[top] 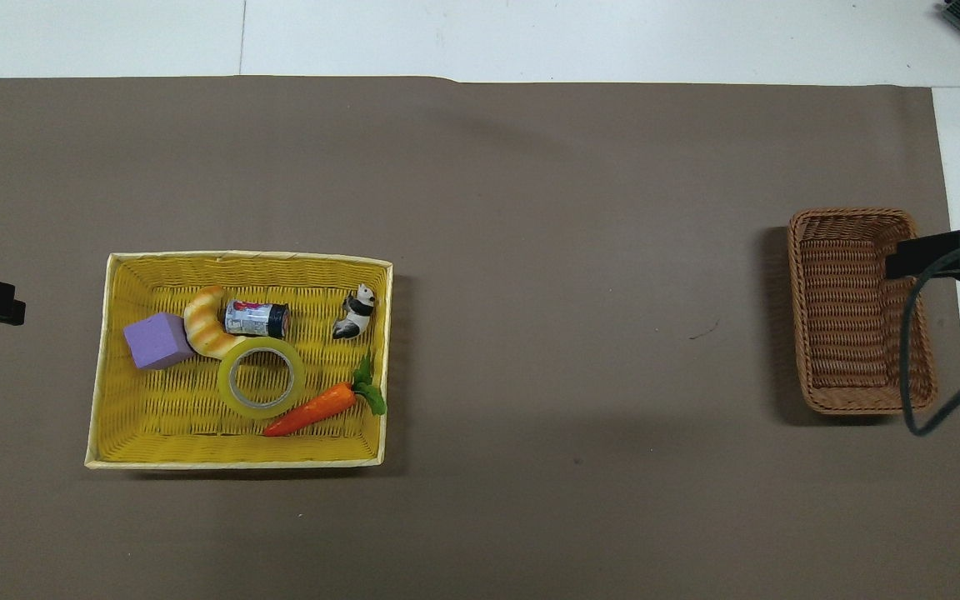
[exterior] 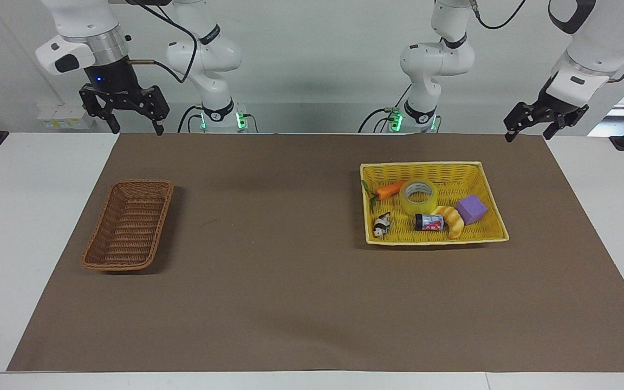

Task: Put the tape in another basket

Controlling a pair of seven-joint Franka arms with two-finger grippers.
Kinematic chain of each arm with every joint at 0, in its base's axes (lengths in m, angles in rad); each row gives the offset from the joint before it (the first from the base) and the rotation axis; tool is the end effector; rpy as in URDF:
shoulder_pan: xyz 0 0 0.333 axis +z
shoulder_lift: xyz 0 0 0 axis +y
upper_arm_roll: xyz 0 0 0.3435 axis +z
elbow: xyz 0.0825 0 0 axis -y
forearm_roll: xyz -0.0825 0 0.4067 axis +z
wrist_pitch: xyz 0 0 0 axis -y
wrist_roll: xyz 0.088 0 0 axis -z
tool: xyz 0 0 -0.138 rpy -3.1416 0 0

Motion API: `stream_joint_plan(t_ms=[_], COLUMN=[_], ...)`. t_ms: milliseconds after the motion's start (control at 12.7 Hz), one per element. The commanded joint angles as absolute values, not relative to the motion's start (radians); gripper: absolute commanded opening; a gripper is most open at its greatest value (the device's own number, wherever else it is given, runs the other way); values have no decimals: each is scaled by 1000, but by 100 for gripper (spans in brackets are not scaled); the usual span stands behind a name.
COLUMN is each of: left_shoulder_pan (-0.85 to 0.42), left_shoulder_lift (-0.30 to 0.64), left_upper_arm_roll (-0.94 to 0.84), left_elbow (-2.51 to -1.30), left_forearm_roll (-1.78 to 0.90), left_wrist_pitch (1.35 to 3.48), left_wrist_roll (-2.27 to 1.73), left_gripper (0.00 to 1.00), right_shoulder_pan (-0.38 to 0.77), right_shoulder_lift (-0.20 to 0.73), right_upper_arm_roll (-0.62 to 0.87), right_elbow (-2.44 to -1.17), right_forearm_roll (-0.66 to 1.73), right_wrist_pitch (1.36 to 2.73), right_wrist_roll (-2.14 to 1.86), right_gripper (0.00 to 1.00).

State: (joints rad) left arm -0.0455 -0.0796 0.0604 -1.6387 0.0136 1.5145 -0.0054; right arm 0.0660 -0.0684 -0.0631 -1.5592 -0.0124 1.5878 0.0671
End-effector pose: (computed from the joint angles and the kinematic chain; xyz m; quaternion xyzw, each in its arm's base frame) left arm 0.5423 0.0113 0.6274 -0.9997 -0.0102 0.0224 0.0043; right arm 0.5586 -0.0014 0.6672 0.9983 -0.0323 0.0485 0.0023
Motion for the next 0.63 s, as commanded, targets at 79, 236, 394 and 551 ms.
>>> stream_joint_plan(t_ms=[79,236,394,551], left_shoulder_pan=[-44,-49,-57,-60], left_shoulder_lift=[-91,-89,-92,-92], left_upper_arm_roll=[57,57,55,54], left_elbow=[-1646,-1646,-1664,-1669], left_forearm_roll=[23,21,21,21], left_wrist_pitch=[1529,1542,1607,1614], left_wrist_roll=[-23,-21,-21,-21], left_gripper=[100,100,100,100], right_shoulder_pan=[51,51,51,51], right_shoulder_lift=[-60,-60,-60,-60], right_upper_arm_roll=[-60,-60,-60,-60], right_elbow=[-1540,-1540,-1540,-1540], right_forearm_roll=[14,14,14,14], right_wrist_pitch=[1566,1566,1566,1566], right_wrist_roll=[41,41,41,41], right_gripper=[100,100,100,100])
